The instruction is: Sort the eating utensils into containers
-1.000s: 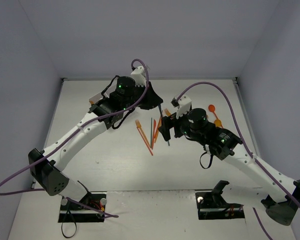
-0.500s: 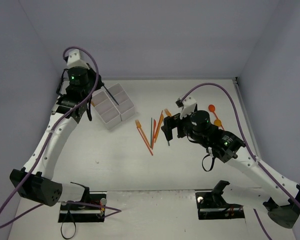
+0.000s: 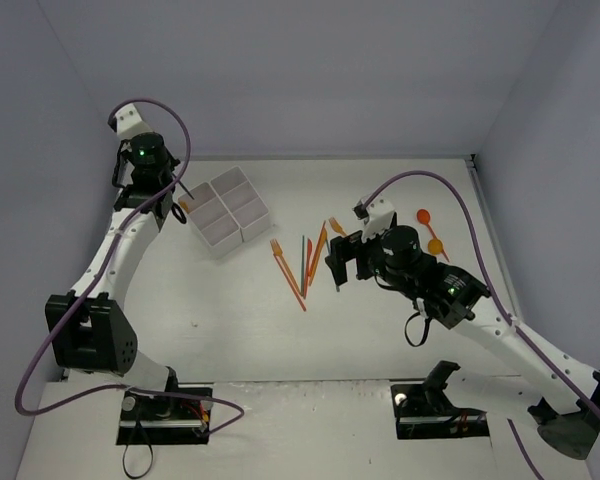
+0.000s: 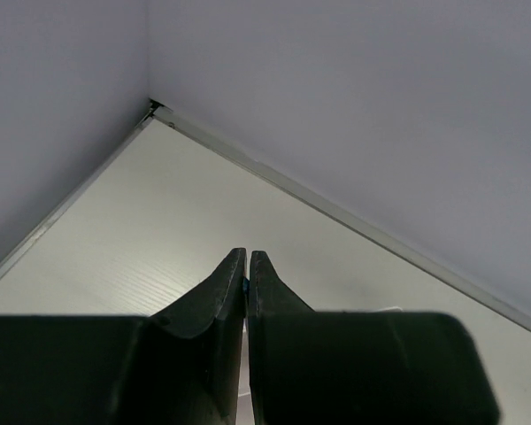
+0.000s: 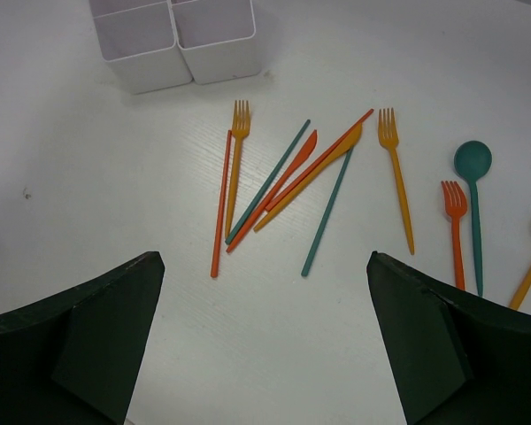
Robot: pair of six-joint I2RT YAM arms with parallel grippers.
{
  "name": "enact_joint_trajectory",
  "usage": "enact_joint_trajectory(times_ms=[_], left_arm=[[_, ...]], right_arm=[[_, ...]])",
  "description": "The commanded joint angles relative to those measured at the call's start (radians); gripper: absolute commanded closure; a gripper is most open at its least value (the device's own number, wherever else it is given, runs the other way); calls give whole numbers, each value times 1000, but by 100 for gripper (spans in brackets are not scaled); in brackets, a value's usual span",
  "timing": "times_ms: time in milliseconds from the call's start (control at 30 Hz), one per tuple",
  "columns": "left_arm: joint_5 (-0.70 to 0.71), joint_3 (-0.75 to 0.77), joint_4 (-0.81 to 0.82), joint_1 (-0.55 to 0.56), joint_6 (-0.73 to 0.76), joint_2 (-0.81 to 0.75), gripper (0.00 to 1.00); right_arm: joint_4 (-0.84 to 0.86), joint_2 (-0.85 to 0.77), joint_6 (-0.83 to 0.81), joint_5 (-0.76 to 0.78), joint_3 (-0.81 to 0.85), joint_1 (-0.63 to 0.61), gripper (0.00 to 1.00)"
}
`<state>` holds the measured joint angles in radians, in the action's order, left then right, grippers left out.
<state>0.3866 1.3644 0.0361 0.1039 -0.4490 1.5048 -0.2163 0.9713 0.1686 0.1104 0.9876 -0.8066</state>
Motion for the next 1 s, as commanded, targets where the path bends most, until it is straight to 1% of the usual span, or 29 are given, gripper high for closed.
enact_joint_trajectory(times_ms=[0, 100, 300, 567, 667, 733, 800, 867, 967], left_arm=[[14, 18, 148, -6, 49, 21, 100], [0, -4, 150, -6, 45, 37, 100], [-12, -81, 153, -6, 31, 21, 88], [-48, -147, 150, -6, 23, -11, 81], [-59, -160, 146, -5, 29, -45, 73], [-63, -170, 137, -4, 45, -84, 62], [-67, -167, 105, -4, 59, -116, 54], [-72, -133, 45, -4, 70, -150, 46], [-98, -80, -108, -3, 89, -207, 42]], right_arm=[[43, -23, 25, 33, -13, -4, 2], [43, -17, 29, 38, -20, -3, 2], [42, 25, 52, 76, -26, -4, 3], [42, 90, 115, 122, -30, -5, 5], [39, 133, 167, 146, -23, -4, 9], [36, 170, 205, 160, -15, -4, 12], [32, 225, 253, 164, -6, -2, 15], [25, 271, 293, 166, 4, 1, 20], [21, 358, 334, 170, 24, 3, 25]])
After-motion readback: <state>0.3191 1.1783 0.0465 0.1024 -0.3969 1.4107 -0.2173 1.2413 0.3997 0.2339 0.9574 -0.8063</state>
